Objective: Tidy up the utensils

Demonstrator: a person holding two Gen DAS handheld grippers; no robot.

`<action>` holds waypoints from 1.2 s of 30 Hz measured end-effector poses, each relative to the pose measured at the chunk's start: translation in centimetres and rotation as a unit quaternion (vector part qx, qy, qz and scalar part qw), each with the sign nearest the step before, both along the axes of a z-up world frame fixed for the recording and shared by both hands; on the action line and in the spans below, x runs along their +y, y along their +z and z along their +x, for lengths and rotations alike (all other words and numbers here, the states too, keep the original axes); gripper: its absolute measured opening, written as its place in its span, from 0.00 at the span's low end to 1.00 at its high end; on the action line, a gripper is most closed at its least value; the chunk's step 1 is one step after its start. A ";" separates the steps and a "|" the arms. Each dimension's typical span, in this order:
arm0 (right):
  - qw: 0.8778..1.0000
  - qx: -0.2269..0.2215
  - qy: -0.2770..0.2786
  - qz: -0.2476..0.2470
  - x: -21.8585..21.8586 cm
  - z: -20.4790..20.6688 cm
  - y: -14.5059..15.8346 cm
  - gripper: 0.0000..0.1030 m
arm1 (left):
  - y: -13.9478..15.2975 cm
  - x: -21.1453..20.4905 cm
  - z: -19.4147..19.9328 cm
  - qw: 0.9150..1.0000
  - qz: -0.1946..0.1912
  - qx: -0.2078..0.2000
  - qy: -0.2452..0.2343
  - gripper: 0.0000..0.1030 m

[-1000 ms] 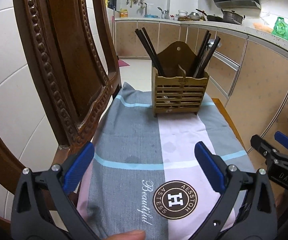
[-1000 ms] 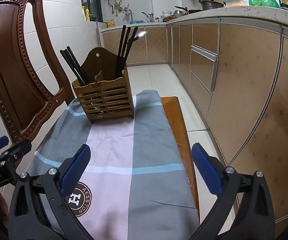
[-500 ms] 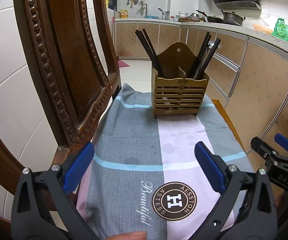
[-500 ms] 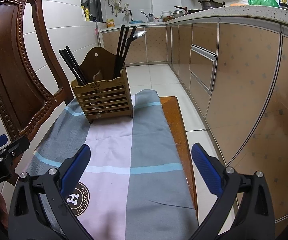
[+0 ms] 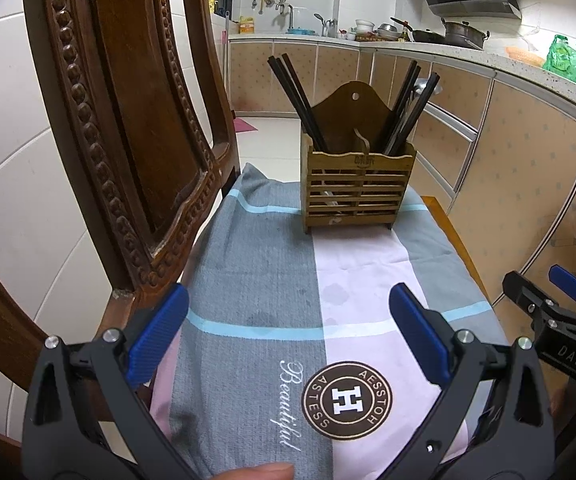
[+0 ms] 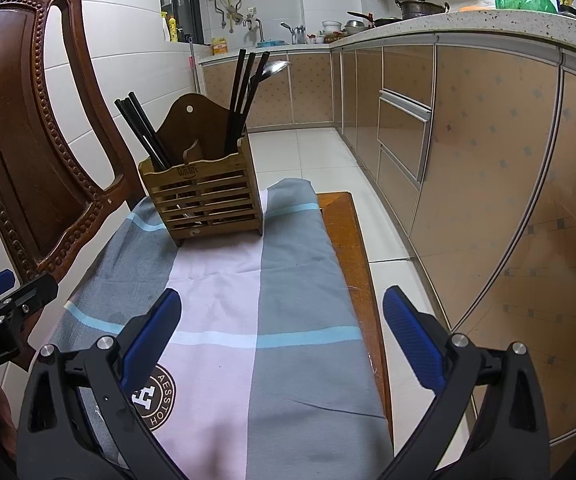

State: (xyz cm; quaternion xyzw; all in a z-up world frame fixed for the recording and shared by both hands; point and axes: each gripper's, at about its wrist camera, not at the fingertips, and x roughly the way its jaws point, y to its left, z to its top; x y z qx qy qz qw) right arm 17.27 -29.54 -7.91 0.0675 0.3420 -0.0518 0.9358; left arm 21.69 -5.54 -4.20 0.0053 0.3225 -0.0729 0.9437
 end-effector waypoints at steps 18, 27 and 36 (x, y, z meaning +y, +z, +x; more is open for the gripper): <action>1.000 0.003 0.000 -0.001 -0.3 0.1 -0.2 0.96 | 0.0 -0.2 -0.3 1.000 -0.005 -0.005 0.000 0.96; 1.000 0.006 0.000 -0.002 -0.3 0.2 -0.5 0.96 | 0.0 -0.3 -0.3 1.000 0.001 -0.007 0.003 0.96; 1.000 0.007 0.002 -0.002 -0.3 0.2 -0.5 0.96 | -0.2 -0.2 0.1 1.000 -0.008 0.005 -0.002 0.96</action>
